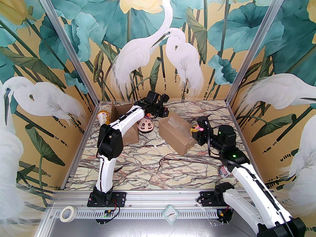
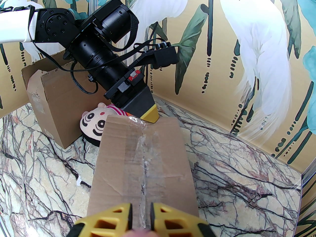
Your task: Unpack the express box
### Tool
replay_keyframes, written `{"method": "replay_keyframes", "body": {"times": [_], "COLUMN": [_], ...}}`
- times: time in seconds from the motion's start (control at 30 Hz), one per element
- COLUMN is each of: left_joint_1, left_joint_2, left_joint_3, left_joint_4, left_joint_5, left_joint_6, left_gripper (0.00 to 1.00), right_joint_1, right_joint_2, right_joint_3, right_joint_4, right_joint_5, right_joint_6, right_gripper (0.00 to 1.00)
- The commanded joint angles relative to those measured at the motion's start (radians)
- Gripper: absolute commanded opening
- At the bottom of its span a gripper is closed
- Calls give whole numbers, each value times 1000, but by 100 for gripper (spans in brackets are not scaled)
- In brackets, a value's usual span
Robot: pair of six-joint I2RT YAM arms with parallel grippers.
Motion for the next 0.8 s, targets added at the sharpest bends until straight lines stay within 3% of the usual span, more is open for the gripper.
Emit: {"method": "replay_keyframes", "body": {"times": [0.0,0.43,0.63,0.77], "left_joint_1": [44,44,36,12], "left_joint_2": [-2,-9,-24,-60], "left_joint_3": [-33,-45,-54,-56], "left_joint_4": [-37,-39,-27,-53], "left_joint_5": [-175,-173,-118,-137], "left_joint_6": [0,11,21,9], "left_gripper": [0,0,0,0], "right_joint_1": [0,-31,-60,-79], "right_joint_2": [-27,-94,-105,-71], "right_joint_3": [-38,-72,-74,-67], "right_joint_4": [-147,-200,-116,-63], "right_joint_5": [25,82,80,126], "right_joint_6": [10,12,73,152], "right_gripper": [0,0,0,0]}}
